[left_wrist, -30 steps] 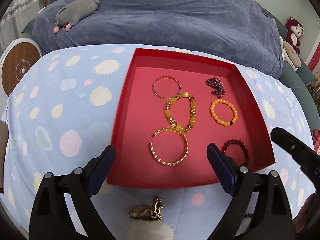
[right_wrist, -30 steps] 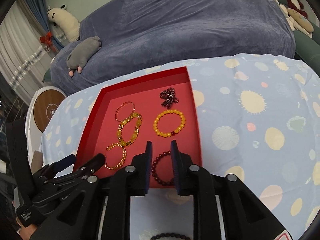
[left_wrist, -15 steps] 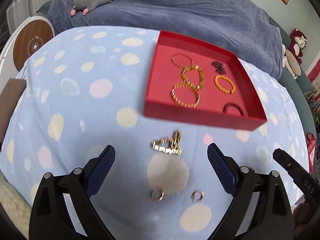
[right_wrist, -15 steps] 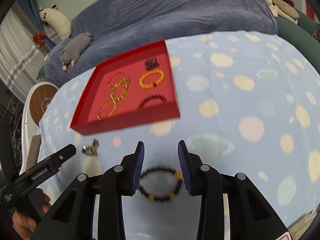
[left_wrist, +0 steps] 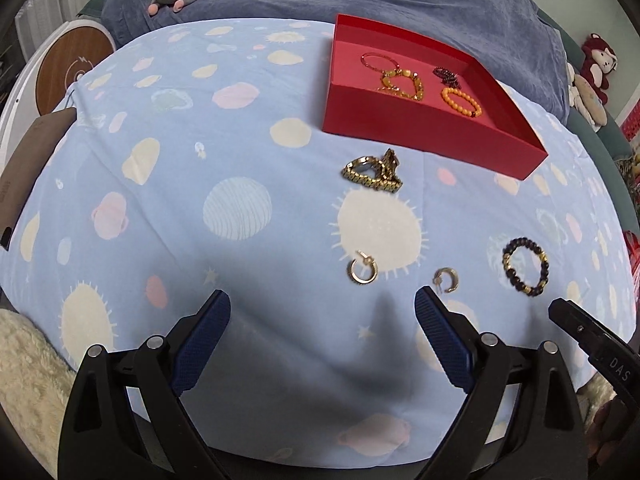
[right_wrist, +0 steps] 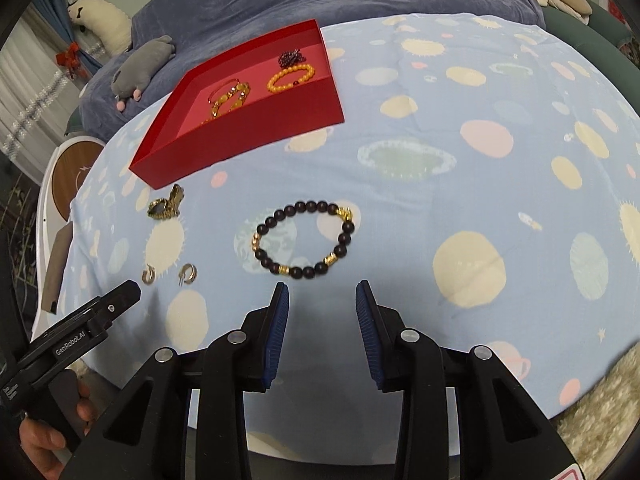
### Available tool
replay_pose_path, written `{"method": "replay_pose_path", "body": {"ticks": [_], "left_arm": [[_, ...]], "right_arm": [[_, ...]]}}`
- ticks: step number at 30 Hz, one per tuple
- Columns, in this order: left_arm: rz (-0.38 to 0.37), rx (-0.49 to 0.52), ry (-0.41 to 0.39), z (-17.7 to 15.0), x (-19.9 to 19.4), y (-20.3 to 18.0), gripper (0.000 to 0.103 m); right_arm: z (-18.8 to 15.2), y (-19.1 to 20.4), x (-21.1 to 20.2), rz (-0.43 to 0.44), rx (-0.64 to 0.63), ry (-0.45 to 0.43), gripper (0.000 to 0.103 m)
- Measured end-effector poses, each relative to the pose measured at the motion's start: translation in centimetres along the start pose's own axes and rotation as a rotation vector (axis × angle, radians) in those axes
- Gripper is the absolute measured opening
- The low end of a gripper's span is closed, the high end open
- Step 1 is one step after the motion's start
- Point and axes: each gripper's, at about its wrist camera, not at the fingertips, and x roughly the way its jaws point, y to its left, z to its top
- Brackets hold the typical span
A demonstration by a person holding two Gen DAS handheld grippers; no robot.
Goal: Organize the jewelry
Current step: 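Withdraw both grippers from the box toward the black bracelet and hoop earrings, then grasp a gold hoop earring with the left gripper while the right grasps the black-and-gold bead bracelet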
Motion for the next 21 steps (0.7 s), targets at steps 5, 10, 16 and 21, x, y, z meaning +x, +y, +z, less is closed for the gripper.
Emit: {"method": "replay_pose_path", "body": {"ticks": [5, 10, 16, 21], "left_arm": [[0.008, 0.003, -0.005, 0.0, 0.3, 0.0, 0.088], [0.003, 0.029, -0.004, 0.4, 1.1, -0.7, 0.07], [0.025, 0.065, -0.026, 0.6, 1.5, -1.8, 0.053], [0.007, 0.072, -0.028, 0.9, 1.5, -1.9, 0.029]], "right_arm": [[-0.2, 0.0, 0.1, 0.001, 0.002, -0.002, 0.034], [-0.1, 0.0, 0.2, 0.004, 0.003, -0.004, 0.035], [0.2, -0.1, 0.4, 0.014, 0.015, 0.0, 0.035], [0.9, -0.2, 0.9, 0.012, 0.02, -0.002, 0.035]]}}
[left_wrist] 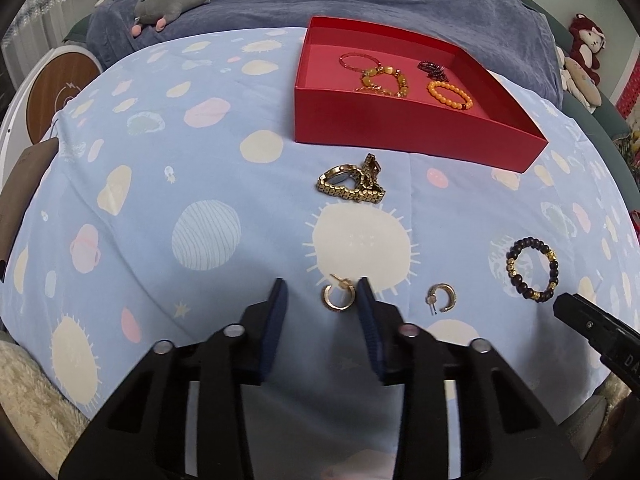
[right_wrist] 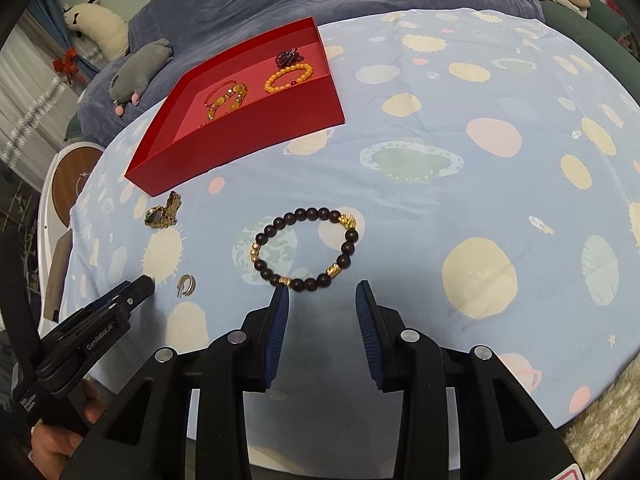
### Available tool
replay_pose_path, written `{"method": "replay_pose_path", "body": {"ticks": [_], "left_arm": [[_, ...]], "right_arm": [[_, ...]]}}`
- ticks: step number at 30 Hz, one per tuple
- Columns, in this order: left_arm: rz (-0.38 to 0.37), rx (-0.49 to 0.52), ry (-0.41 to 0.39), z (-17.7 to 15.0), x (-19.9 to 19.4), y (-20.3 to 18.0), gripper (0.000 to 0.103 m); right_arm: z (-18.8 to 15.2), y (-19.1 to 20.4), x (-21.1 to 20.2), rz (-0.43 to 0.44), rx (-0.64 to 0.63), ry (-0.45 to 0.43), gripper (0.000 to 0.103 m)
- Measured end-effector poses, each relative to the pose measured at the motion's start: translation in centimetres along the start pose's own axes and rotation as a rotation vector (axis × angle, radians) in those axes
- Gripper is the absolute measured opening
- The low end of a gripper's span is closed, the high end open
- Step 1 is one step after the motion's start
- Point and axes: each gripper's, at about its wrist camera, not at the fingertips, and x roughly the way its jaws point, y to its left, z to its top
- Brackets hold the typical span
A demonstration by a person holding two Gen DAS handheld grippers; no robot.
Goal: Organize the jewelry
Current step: 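Grasp a gold hoop earring with the left gripper while the right grasps the black-and-gold bead bracelet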
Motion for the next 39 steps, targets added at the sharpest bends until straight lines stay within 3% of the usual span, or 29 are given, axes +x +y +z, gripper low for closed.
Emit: {"method": "replay_pose_path", "body": {"ticks": [4, 14, 19, 26, 29, 33, 39], "left_arm": [[-0.02, -0.017, 0.004, 0.2, 0.1, 0.3, 0.017], [-0.049, -0.052, 0.012, 0.1, 0.0, 0.9, 0.018], [-0.04, -0.073, 0.002, 0.1, -0.5, 1.1, 0.042], [-0.046, -0.081, 0.002, -0.2, -0.6, 1.5, 0.042], [-0.043, -0.06, 0.003, -0.3, -0.4, 1.1, 0.036], [-0.043, -0.034, 0.002, -0.4, -0.3, 0.7, 0.016], [-0.051, -0.025, 0.0, -0.4, -0.3, 0.6, 0.016]], "right_arm": [[0.9, 0.0, 0.4, -0.014, -0.004, -0.012, 0.035], [1.8, -0.6, 0.6, -0.019, 0.014, -0.024, 0.035], [1.6, -0.8, 0.6, -0.017, 0.021, -0.019, 0.034], [1.5, -0.9, 0.7, -0.012, 0.026, -0.021, 0.035], [1.7, -0.9, 0.9, -0.014, 0.02, -0.017, 0.035], [2.0, -0.8, 0.8, -0.012, 0.022, -0.021, 0.035], [2.2, -0.8, 1.0, -0.009, 0.017, -0.018, 0.035]]}}
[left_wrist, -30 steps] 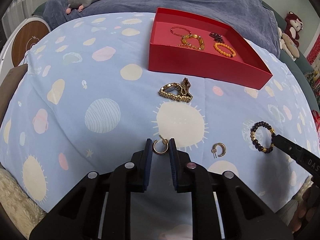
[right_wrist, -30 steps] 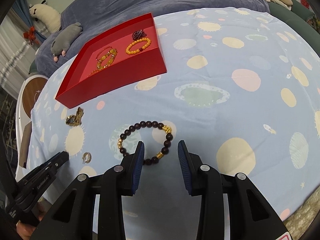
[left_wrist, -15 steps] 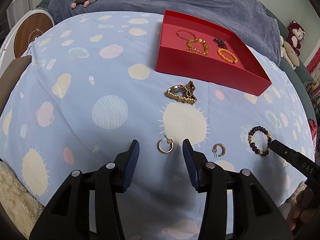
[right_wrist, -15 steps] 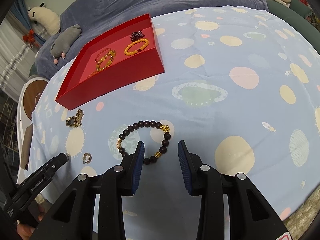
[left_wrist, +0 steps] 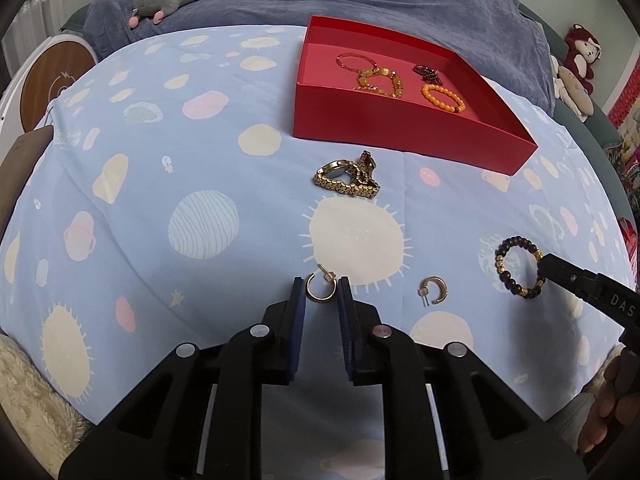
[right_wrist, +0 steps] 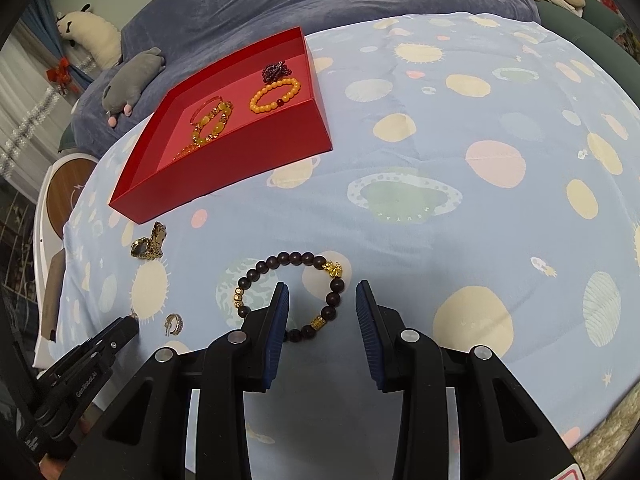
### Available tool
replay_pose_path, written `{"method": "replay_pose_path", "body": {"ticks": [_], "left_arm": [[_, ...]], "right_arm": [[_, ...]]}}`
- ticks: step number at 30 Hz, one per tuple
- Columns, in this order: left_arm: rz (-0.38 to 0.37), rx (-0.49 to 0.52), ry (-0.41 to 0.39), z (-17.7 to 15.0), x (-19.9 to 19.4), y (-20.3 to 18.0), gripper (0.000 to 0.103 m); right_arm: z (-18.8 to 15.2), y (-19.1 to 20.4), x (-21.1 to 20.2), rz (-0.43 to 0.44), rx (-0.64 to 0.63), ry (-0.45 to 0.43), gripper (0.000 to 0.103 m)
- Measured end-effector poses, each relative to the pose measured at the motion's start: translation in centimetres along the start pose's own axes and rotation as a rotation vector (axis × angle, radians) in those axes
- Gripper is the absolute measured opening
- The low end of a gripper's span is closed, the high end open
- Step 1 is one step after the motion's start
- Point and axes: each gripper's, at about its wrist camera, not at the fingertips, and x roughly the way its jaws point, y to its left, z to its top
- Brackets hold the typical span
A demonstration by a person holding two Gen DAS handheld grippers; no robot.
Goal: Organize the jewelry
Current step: 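Grasp a gold hoop earring with the left gripper while the right grasps the black-and-gold bead bracelet, then carry the earring and black bracelet into the red box and open both grippers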
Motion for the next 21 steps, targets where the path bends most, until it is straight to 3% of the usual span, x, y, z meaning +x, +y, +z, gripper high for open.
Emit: {"method": "replay_pose_path", "body": {"ticks": [11, 14, 21], "left_arm": [[-0.016, -0.003, 0.005, 0.3, -0.1, -0.5, 0.016], [-0.014, -0.008, 0.007, 0.4, 0.0, -0.4, 0.016], [-0.017, -0.017, 0.002, 0.6, -0.3, -0.3, 0.016]], "right_arm": [[0.8, 0.9, 1.4, -0.021, -0.055, 0.004, 0.031], [0.9, 0.9, 1.7, -0.035, -0.079, 0.01, 0.008], [0.9, 0.9, 0.2, -0.013, -0.073, -0.023, 0.008]]}}
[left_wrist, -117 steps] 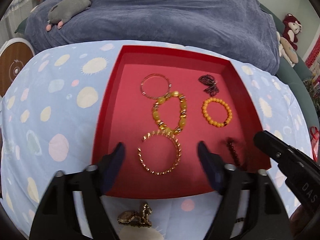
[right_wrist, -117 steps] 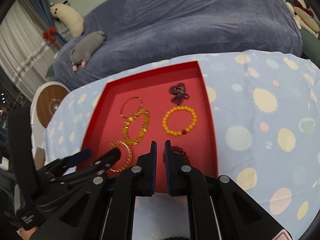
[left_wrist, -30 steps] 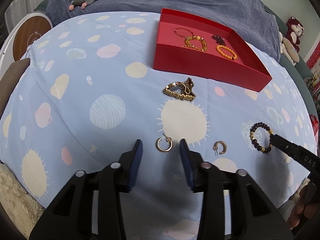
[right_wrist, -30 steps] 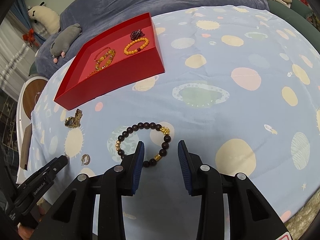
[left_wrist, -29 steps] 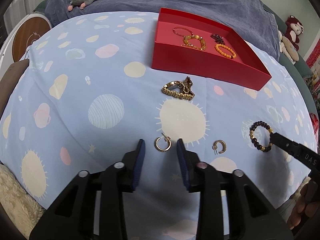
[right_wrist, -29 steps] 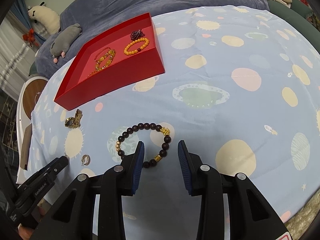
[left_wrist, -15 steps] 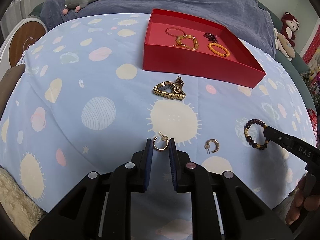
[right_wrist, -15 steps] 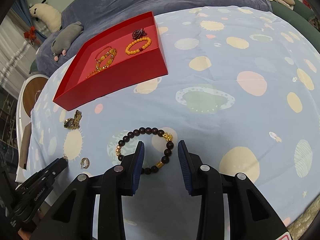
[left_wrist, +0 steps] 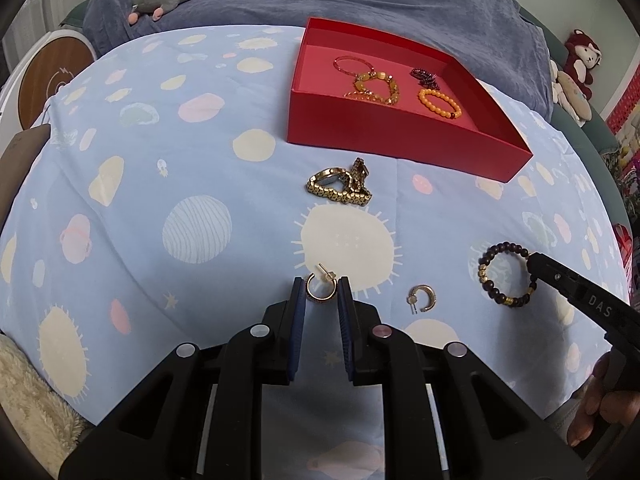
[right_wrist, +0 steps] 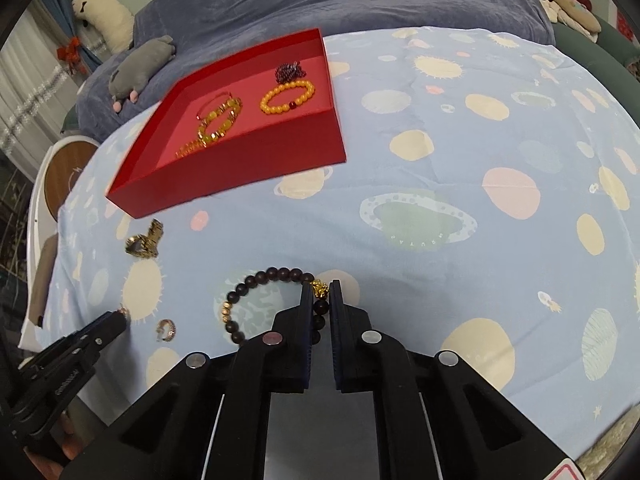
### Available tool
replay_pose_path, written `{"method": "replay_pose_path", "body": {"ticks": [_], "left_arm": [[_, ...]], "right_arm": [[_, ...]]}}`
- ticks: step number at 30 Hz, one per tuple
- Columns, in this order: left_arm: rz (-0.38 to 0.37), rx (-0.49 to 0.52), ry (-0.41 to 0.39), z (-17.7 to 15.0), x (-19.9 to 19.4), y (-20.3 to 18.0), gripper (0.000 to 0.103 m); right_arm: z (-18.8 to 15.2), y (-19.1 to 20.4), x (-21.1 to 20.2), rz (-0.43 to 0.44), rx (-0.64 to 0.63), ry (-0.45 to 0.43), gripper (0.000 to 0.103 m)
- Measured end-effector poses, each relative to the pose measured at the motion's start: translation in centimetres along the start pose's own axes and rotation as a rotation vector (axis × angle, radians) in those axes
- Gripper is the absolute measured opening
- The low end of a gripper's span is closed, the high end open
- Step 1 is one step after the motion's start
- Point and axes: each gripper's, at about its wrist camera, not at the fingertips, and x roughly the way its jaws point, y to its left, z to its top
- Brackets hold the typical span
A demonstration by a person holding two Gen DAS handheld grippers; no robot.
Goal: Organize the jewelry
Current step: 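Carry the earring and black bracelet into the red box and open both grippers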
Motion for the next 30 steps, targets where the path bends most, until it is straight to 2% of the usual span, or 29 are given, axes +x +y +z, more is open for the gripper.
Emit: {"method": "replay_pose_path", "body": {"ticks": [10, 17, 26, 30], "left_arm": [[-0.045, 0.002, -0.041, 2.5, -2.5, -0.7, 0.016], [-0.073, 0.037, -0.087, 7.0, -3.8, -1.9, 0.016], [-0.1, 0.088, -0.144, 15.1, -2.2, -4.4, 0.016], [-0.096, 0.107, -0.145, 17.2, -0.4, -5.2, 0.016]], "right_arm": [[3.0, 1.5, -5.2, 0.063, 0.0, -0.114, 0.008], [7.2, 3.1, -6.9, 0.113, -0.033, -0.175, 0.008], [14.0, 5.5, -4.3, 0.179, -0.049, -0.187, 0.008], [15.7, 6.5, -1.9, 0.193, -0.055, -0.163, 0.008]]}}
